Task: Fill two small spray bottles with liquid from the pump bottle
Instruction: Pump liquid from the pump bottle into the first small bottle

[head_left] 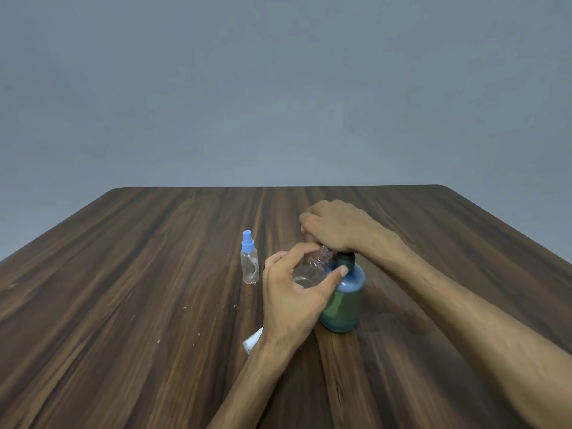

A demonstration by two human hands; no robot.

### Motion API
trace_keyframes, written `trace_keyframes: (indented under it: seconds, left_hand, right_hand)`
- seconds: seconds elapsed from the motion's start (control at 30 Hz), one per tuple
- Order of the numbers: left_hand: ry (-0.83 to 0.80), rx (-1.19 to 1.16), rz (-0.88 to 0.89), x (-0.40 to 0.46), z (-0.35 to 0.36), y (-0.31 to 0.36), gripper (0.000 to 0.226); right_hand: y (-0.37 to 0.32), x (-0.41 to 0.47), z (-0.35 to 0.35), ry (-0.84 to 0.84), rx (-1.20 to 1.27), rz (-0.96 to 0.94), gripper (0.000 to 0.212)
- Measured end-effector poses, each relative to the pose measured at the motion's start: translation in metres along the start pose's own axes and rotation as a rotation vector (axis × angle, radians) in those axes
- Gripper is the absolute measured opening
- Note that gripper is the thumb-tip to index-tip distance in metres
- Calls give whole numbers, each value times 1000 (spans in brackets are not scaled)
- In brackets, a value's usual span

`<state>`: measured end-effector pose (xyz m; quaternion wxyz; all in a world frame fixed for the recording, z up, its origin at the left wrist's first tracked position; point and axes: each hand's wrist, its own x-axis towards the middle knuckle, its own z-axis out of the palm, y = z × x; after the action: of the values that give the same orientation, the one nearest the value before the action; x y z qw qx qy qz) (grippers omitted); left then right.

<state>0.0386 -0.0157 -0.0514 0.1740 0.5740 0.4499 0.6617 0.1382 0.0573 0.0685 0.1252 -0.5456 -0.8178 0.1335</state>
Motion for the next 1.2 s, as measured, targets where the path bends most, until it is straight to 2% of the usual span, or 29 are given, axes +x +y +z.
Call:
trace_keyframes:
  seconds: [0.1, 0.17, 0.23, 0.37, 0.5, 0.67, 0.77, 0.93, 1.07, 1.2]
  left_hand:
    - [-6, -6, 7, 0, 0, 0, 37]
    - [-5, -9, -11, 1, 1, 0, 37]
    - [-9, -9, -21, 0, 0, -1, 38]
    - [-13, -8, -9, -1, 0, 2, 37]
    - [-7, -22, -28, 0, 1, 1, 37]
    - [-13, -17, -27, -2, 0, 0, 37]
    - [-7, -24, -39, -1, 1, 1, 38]
    - [-13, -23, -15, -1, 0, 2, 36]
    - [-6, -19, -28, 0, 1, 2, 37]
    - [-8, -14, -11, 1, 1, 2, 36]
  right_hand:
    - [1, 0, -6, 92, 77, -4, 48]
    - [0, -2, -6, 28, 79, 10, 53]
    - [0, -3, -1, -35, 28, 10, 48]
    - [-1, -3, -7, 65, 67, 17, 46]
    - [-2, -4, -3, -39, 30, 34, 48]
    - [-3, -4, -8, 57, 69, 20, 52]
    - [-3, -3, -3, -31, 11, 40, 45]
    - [-4, -5, -8, 82, 74, 23, 51]
    - [-2, -5, -2, -16, 12, 36, 45]
    - [-1, -4, -6, 79, 32, 30, 40]
